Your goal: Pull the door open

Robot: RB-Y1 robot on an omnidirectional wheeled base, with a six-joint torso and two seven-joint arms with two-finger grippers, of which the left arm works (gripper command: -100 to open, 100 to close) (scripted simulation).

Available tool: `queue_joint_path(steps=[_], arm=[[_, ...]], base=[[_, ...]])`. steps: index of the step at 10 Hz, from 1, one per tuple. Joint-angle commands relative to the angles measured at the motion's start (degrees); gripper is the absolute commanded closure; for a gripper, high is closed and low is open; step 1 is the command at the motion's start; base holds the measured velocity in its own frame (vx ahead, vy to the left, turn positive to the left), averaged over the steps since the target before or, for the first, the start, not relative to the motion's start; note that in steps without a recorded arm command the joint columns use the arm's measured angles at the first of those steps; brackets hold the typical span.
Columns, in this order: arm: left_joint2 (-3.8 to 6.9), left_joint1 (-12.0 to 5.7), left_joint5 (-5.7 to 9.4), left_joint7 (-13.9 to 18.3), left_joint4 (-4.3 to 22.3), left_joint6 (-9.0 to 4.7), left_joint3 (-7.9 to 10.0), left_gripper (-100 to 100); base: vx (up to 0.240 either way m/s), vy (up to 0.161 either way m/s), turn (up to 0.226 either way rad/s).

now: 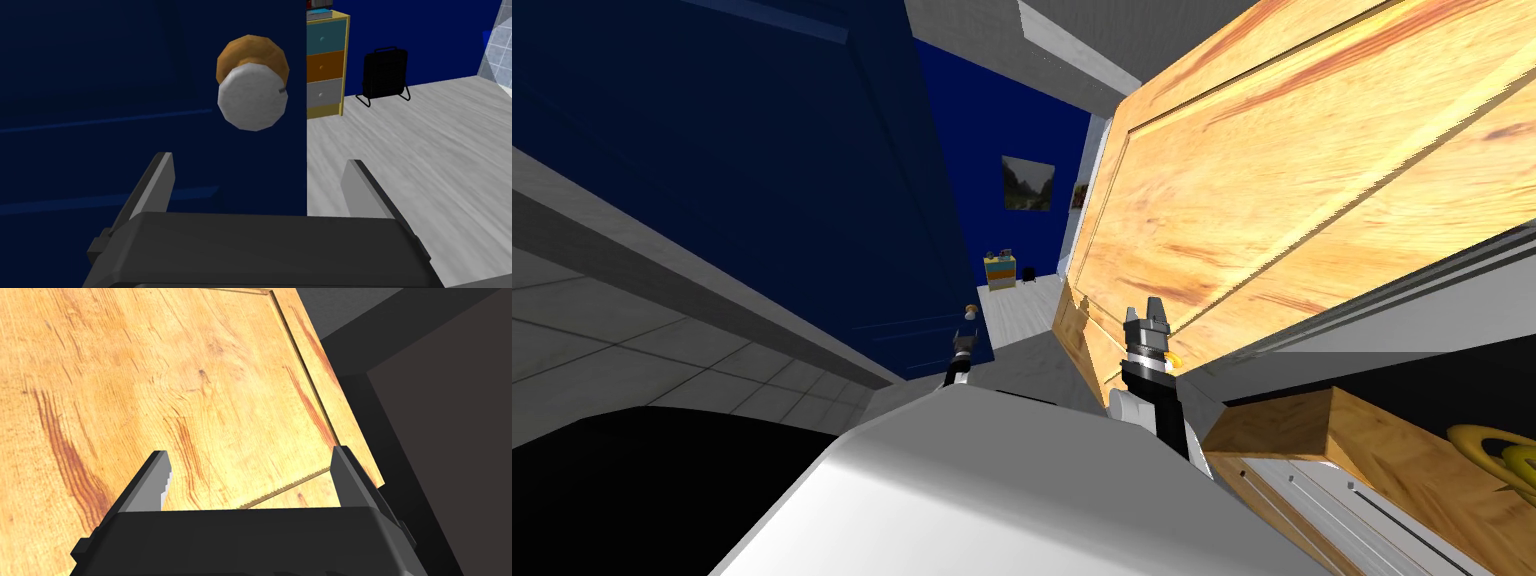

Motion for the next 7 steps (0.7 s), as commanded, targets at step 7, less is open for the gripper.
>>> queue_joint_path(steps=[7], arm=[[1.65, 0.63, 2.69, 8.5, 0.5, -0.51, -0.64, -100]], base=[[0.011, 0.003, -0.044]])
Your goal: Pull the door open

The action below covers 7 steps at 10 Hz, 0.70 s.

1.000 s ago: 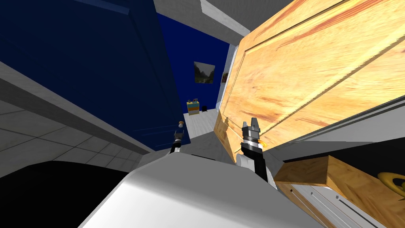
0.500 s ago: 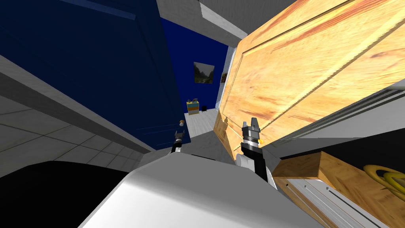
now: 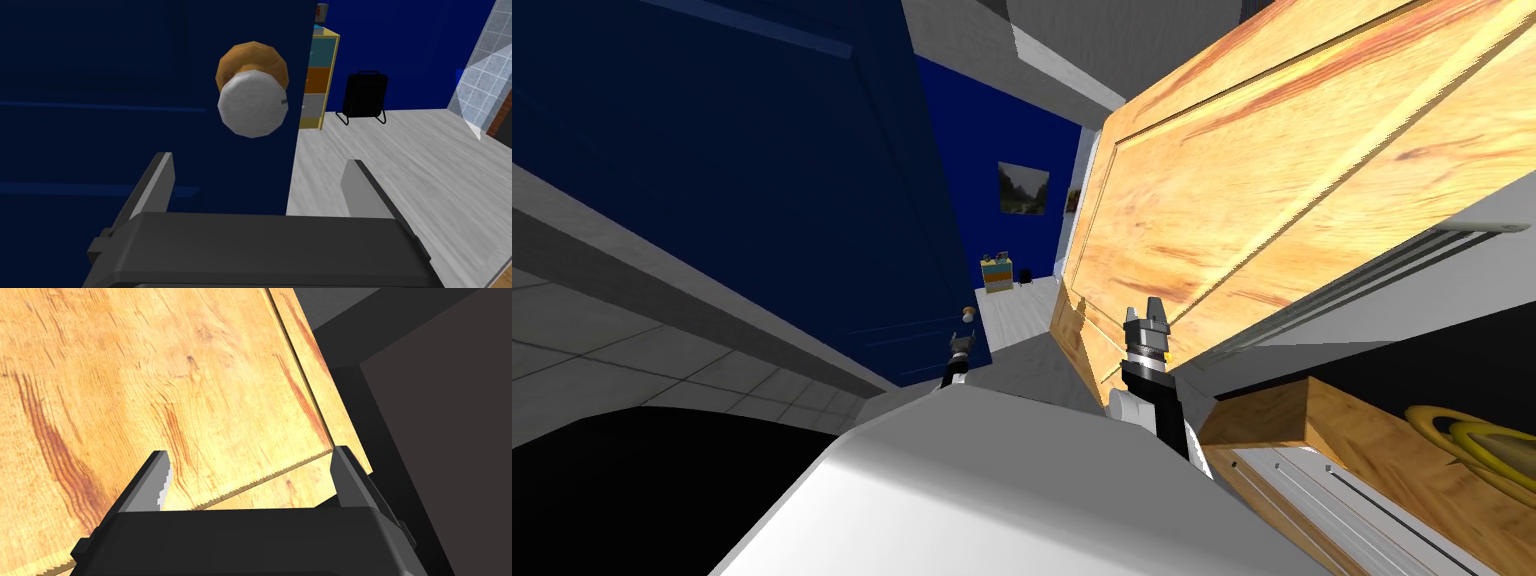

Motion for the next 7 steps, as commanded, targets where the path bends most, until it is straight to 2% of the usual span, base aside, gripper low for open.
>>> queue_joint_path(steps=[1, 4, 5, 6, 7], arm=[[1.40, 1.15, 0.39, 1.3, -0.8, 0.18, 0.51, -100], [4.54, 2.30, 0.96, 4.9, 0.6, -0.69, 1.19, -100], [4.54, 2.30, 0.96, 4.9, 0.6, -0.69, 1.19, -100], [5.85, 2.77, 1.20, 6.3, 1.2, -1.06, 1.48, -100], [5.06, 3.07, 1.12, 5.2, 0.0, -0.66, 1.41, -100]], base=[[0.175, 0.014, -0.092], [0.199, 0.040, -0.112], [0.137, 0.009, -0.036], [0.176, 0.005, -0.060], [0.091, 0.007, -0.013]])
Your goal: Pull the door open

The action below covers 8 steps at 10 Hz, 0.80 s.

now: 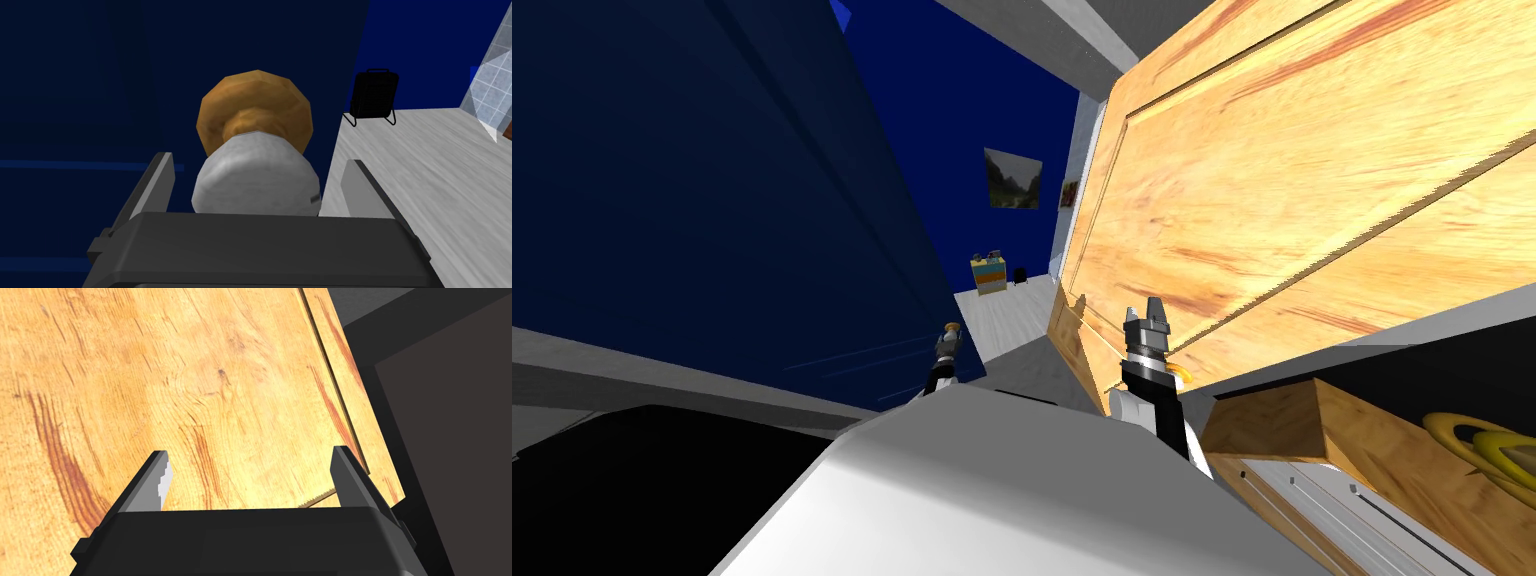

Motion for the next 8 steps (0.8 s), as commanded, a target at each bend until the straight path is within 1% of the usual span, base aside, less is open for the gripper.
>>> queue_joint_path(steps=[1, 6, 7, 8], arm=[[-0.10, -0.08, -0.02, -0.2, 0.1, -0.03, -0.04, 100], [-0.10, -0.08, -0.02, -0.2, 0.1, -0.03, -0.04, 100], [0.52, 0.36, -0.62, 0.9, -0.4, 0.04, -1.37, 100], [0.66, 0.46, -0.75, 1.2, -0.5, 0.02, -1.67, 100]], base=[[-0.017, 0.002, 0.024], [-0.016, -0.001, -0.004], [-0.147, 0.007, -0.078], [-0.224, 0.018, -0.091]])
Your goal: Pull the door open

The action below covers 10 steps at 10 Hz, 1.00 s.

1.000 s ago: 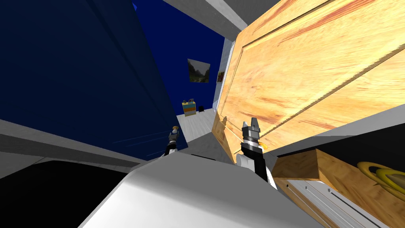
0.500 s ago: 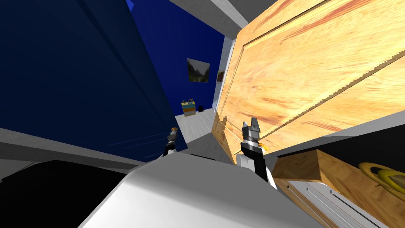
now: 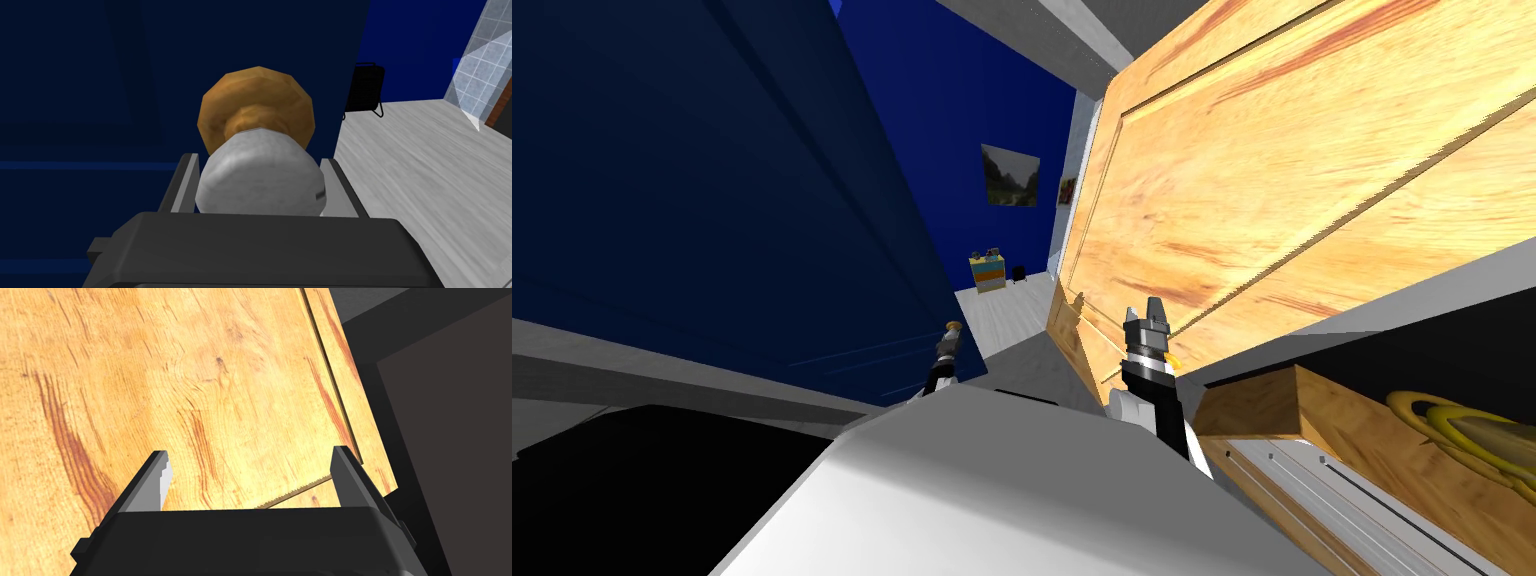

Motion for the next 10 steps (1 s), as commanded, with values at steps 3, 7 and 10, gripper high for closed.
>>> queue_joint_path(steps=[3, 7, 10], arm=[[1.10, 1.28, -1.25, 2.5, -1.1, -0.05, -2.96, 100], [2.16, 1.78, -2.23, 4.4, -1.6, -0.21, -5.14, 100], [4.17, 3.35, -3.56, 7.4, -2.4, -1.44, -8.14, 100]], base=[[-0.238, 0.021, -0.106], [-0.229, -0.001, -0.069], [-0.252, 0.022, -0.126]])
